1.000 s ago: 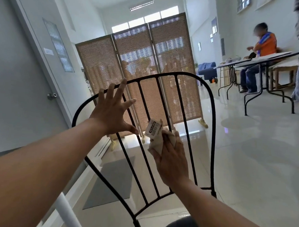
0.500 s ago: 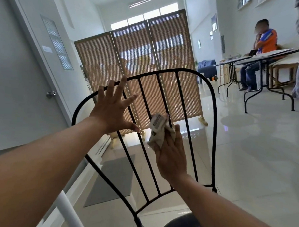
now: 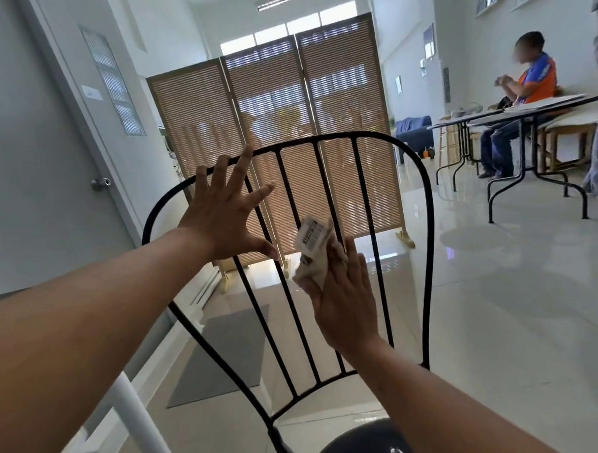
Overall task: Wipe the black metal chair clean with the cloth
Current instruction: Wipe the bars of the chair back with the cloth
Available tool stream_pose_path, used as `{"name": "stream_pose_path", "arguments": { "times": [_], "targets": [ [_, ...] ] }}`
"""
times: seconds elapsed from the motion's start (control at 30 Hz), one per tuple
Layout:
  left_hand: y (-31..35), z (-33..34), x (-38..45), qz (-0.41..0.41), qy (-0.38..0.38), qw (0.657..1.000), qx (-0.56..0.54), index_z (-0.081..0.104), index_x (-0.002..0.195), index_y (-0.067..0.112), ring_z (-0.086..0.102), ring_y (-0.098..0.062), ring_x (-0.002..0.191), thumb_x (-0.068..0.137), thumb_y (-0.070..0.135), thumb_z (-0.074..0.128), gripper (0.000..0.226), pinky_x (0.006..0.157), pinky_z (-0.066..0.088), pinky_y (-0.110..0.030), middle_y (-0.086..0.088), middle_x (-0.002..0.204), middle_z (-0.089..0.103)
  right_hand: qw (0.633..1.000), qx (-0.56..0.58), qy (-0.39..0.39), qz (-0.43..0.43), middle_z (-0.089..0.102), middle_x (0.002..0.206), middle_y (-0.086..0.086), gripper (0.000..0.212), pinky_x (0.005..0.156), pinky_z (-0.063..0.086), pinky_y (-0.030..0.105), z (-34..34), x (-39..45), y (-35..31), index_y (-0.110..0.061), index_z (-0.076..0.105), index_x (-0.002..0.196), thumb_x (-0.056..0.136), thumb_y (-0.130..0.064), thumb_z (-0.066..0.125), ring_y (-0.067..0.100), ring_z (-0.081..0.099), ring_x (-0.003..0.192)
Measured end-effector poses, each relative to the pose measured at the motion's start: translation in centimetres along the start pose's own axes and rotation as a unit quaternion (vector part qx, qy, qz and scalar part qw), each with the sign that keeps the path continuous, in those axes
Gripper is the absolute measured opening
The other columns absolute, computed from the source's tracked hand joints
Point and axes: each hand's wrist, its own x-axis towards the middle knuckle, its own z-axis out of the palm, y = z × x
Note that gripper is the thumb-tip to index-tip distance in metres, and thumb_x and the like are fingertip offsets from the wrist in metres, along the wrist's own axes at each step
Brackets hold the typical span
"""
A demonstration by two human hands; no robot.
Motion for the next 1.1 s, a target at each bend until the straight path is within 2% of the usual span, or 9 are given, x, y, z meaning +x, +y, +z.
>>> {"name": "stream_pose_path", "arguments": {
  "times": [0.07,0.13,0.3,0.43,0.53,0.67,0.77,0.9,1.1],
  "targets": [
    [0.0,0.0,0.0,0.002,0.001,1.0,0.002,0.013,0.155,0.039,-0.015,-0.046,0.147,0.042,0.104,0.007,0.13,0.115,0.006,-0.067,-0.011,0.159,-0.031,0.999,-0.029,-0.035,0.012,0.007,0.166,0.002,0.066,0.122,0.014,0.047,0.8,-3.8,1.3,-0.016,0.016,0.158,0.104,-0.05,0.032,0.024,-0.002,0.153],
    [0.0,0.1,0.0,0.003,0.007,1.0,0.003,0.014,0.155,0.039,-0.014,-0.046,0.147,0.042,0.105,0.004,0.131,0.115,0.007,-0.067,-0.011,0.16,-0.029,0.996,-0.047,-0.069,0.021,0.005,0.167,0.001,0.067,0.121,0.015,0.046,1.8,-7.2,2.5,-0.015,0.013,0.158,0.104,-0.052,0.029,0.024,-0.001,0.153],
    [-0.1,0.4,0.0,0.007,0.018,1.0,0.001,0.018,0.154,0.039,-0.01,-0.047,0.147,0.042,0.106,0.005,0.132,0.113,0.01,-0.068,-0.012,0.161,-0.026,0.994,-0.046,-0.094,0.023,0.0,0.167,-0.004,0.069,0.121,0.007,0.037,2.4,-9.9,3.6,-0.017,0.006,0.159,0.104,-0.054,0.026,0.022,0.001,0.153],
    [-0.1,0.4,0.0,0.008,0.023,1.0,-0.001,0.018,0.154,0.039,-0.008,-0.047,0.147,0.042,0.105,0.005,0.131,0.114,0.01,-0.067,-0.011,0.161,-0.025,0.997,-0.016,-0.076,0.012,0.008,0.166,0.0,0.066,0.12,0.013,0.041,1.2,-6.7,2.5,-0.013,0.016,0.157,0.104,-0.05,0.028,0.019,0.001,0.153],
    [-0.2,0.4,0.0,0.008,0.021,1.0,-0.004,0.016,0.155,0.039,-0.011,-0.047,0.147,0.042,0.105,0.003,0.131,0.114,0.01,-0.068,-0.011,0.16,-0.028,0.999,-0.004,-0.046,0.002,0.006,0.166,0.0,0.067,0.123,0.007,0.039,0.0,-1.6,1.1,-0.014,0.015,0.158,0.104,-0.05,0.029,0.017,-0.003,0.153],
    [0.1,0.4,0.3,0.004,0.014,1.0,-0.028,0.0,0.155,0.04,-0.015,-0.047,0.147,0.041,0.106,0.009,0.132,0.113,0.005,-0.07,-0.01,0.159,-0.031,1.0,-0.003,-0.02,-0.009,0.001,0.166,0.001,0.068,0.124,0.007,0.04,-1.9,3.6,-1.0,-0.011,0.007,0.158,0.105,-0.047,0.029,0.018,-0.009,0.153],
    [0.6,0.5,0.7,0.018,0.04,0.997,-0.056,-0.008,0.152,0.043,-0.018,-0.046,0.146,0.045,0.106,0.013,0.126,0.111,0.003,-0.073,-0.009,0.161,-0.026,0.999,0.004,0.03,-0.024,0.007,0.166,0.003,0.067,0.124,0.004,0.038,-4.1,5.1,-1.4,-0.008,0.012,0.157,0.105,-0.044,0.034,0.019,-0.005,0.153],
    [2.0,0.3,1.9,0.049,0.051,0.997,-0.032,0.005,0.154,0.042,-0.019,-0.05,0.145,0.048,0.106,0.011,0.124,0.109,0.004,-0.075,-0.01,0.163,-0.02,0.998,-0.025,0.063,-0.006,0.009,0.165,0.005,0.065,0.124,0.006,0.043,-6.3,7.9,0.8,-0.008,0.014,0.157,0.105,-0.039,0.038,0.025,-0.002,0.153],
    [3.4,-0.1,3.4,0.039,0.039,0.998,-0.012,0.021,0.152,0.042,-0.015,-0.053,0.144,0.046,0.105,0.013,0.124,0.108,0.004,-0.076,-0.005,0.163,-0.021,0.998,-0.054,0.006,-0.019,0.015,0.165,0.004,0.069,0.123,0.012,0.048,-5.9,8.5,2.6,-0.011,0.015,0.157,0.103,-0.052,0.029,0.025,-0.002,0.153]
  ]
}}
